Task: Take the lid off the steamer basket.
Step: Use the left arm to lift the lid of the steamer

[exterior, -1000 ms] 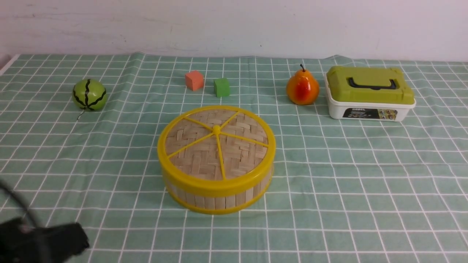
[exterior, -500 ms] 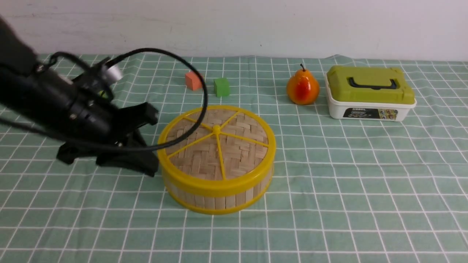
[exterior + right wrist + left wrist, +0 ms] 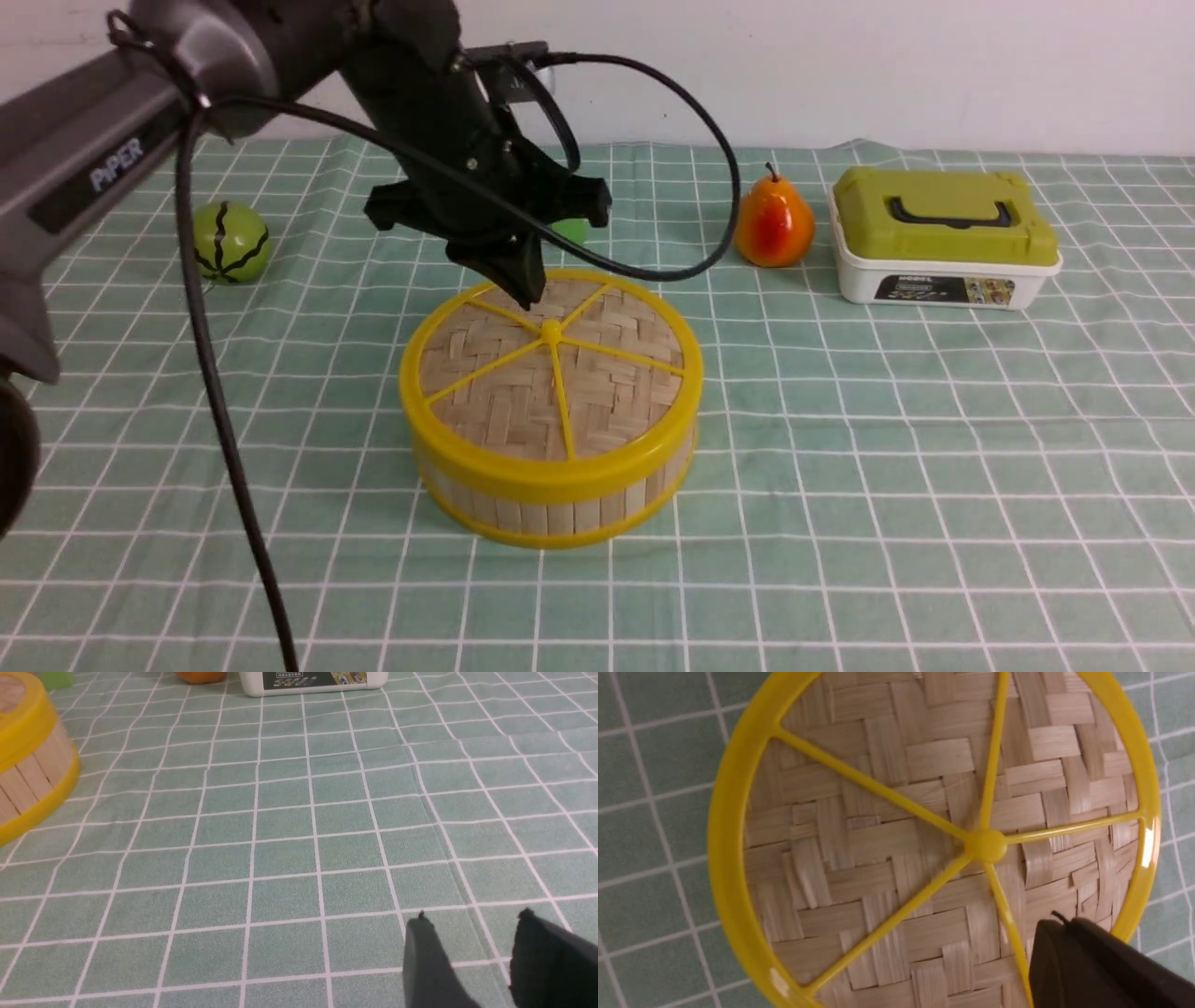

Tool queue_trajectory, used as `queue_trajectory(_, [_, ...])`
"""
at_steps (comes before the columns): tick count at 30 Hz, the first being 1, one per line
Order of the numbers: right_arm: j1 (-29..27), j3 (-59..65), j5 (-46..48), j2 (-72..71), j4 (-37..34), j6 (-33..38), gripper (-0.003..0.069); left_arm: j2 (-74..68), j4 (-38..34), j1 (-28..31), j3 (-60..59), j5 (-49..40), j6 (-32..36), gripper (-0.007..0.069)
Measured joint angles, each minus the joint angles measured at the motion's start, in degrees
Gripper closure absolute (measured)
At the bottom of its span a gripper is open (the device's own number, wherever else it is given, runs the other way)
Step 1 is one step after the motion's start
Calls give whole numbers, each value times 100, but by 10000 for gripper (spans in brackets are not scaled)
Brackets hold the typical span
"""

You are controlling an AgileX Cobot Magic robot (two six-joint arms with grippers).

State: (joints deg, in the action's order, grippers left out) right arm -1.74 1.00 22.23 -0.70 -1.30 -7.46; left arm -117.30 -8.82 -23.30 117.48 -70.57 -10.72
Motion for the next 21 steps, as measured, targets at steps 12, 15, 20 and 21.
queue_trajectory(12, [0, 0, 0, 0, 0, 0, 419, -417, 158, -28, 47, -57, -86, 477])
queue_trajectory(15, [0, 0, 0, 0, 0, 0, 419, -520, 208, -28, 47, -57, -86, 386])
queue_trajectory(20, [0, 0, 0, 0, 0, 0, 419, -584, 304, -34, 47, -30, 315, 273])
queue_trajectory(21, [0, 0, 0, 0, 0, 0, 419, -586, 312, -40, 47, -30, 408, 270])
